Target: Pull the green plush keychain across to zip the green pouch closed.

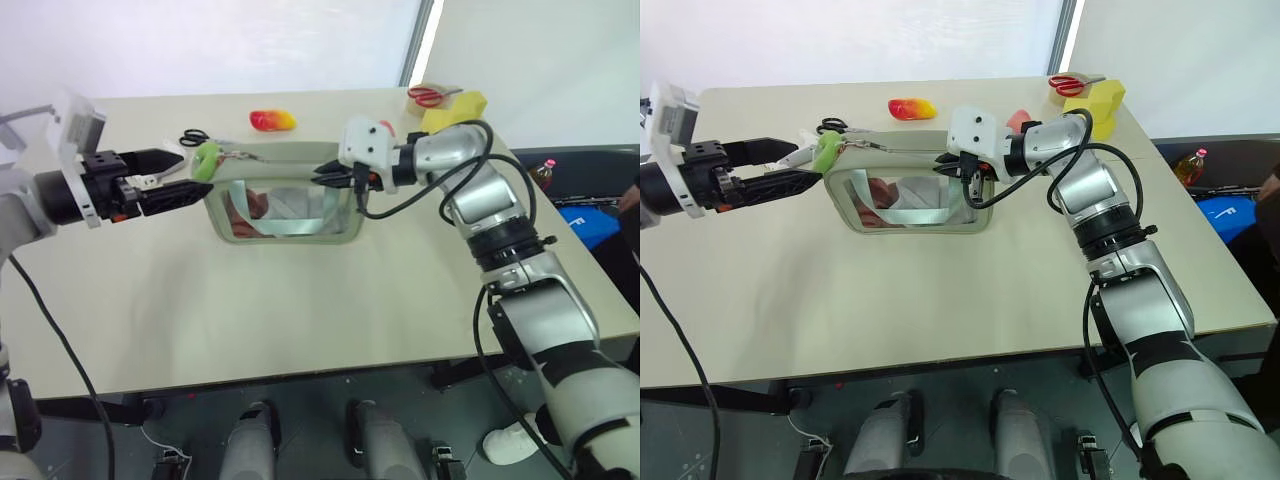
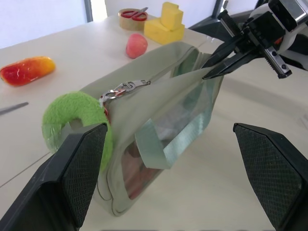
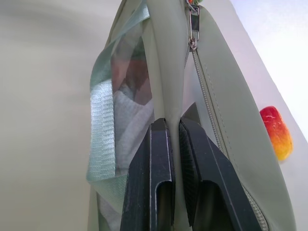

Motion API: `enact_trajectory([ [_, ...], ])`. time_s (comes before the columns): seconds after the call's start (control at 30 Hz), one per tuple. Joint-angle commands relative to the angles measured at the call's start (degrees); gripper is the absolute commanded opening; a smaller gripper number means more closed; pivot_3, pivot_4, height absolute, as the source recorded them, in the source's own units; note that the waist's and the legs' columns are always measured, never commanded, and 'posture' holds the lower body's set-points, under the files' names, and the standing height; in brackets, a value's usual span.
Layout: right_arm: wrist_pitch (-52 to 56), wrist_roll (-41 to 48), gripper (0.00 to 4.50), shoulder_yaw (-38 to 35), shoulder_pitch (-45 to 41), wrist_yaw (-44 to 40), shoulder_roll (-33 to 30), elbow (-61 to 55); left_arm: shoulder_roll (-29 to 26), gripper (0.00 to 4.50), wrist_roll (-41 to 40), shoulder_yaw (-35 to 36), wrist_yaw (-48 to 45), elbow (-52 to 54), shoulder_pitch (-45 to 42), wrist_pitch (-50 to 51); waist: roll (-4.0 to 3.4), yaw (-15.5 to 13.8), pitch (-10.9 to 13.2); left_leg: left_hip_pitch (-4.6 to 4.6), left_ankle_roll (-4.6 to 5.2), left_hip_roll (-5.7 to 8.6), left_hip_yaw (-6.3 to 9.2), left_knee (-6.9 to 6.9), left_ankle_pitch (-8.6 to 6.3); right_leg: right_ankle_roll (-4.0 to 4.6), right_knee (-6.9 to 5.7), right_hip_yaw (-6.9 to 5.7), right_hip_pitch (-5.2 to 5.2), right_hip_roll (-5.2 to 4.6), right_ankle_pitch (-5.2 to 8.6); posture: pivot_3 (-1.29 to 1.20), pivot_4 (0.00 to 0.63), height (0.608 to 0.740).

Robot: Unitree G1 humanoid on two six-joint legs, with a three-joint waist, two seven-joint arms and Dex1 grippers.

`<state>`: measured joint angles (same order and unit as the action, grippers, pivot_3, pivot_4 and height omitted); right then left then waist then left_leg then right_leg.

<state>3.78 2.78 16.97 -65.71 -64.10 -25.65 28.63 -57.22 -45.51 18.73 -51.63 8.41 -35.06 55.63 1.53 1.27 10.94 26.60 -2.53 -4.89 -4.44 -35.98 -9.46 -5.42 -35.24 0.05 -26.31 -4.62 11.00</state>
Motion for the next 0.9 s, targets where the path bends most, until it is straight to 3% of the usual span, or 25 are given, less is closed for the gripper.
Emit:
enact_trajectory([
  [0.03,-1.05,1.53,0.19,-2.57,-1.7,0.73,1.81,-2.4,-0.74,4.5,-0.11,0.83,0.2,1.02,-0.98,-0.89,0.0,0.03,0.0,0.0,0.0,0.0,0.0,0.0,0.0,0.0,0.0,0.0,0.0,0.0,0.0,0.0,0.15,0.74],
  [0.3,0.94,0.96,0.19,-2.57,-2.2,0.34,3.49,-2.73,-0.62,4.5,0.19,0.13,-0.09,0.79,-1.31,-1.48,0.0,-0.21,0.0,0.01,0.0,0.0,0.0,-0.01,0.0,0.0,-0.01,0.0,0.0,0.0,0.0,0.0,0.15,0.74],
  [0.87,18.12,-1.02,0.19,-0.34,1.74,0.16,1.3,-16.24,-1.09,4.5,1.33,-1.7,-1.78,-0.64,-2.68,-3.19,0.0,-0.16,0.0,-0.01,-0.02,0.0,0.0,-0.02,-0.01,0.01,-0.04,0.0,0.0,-0.01,0.0,0.0,0.15,0.74],
  [0.9,19.01,-0.83,0.47,-0.39,1.93,0.2,1.45,-16.23,-1.06,4.5,1.54,-1.85,-1.9,-0.8,-2.8,-3.4,0.0,-0.17,0.0,0.0,-0.02,0.0,0.0,-0.02,-0.01,0.01,-0.04,0.0,-0.01,-0.01,0.0,0.0,0.15,0.74],
])
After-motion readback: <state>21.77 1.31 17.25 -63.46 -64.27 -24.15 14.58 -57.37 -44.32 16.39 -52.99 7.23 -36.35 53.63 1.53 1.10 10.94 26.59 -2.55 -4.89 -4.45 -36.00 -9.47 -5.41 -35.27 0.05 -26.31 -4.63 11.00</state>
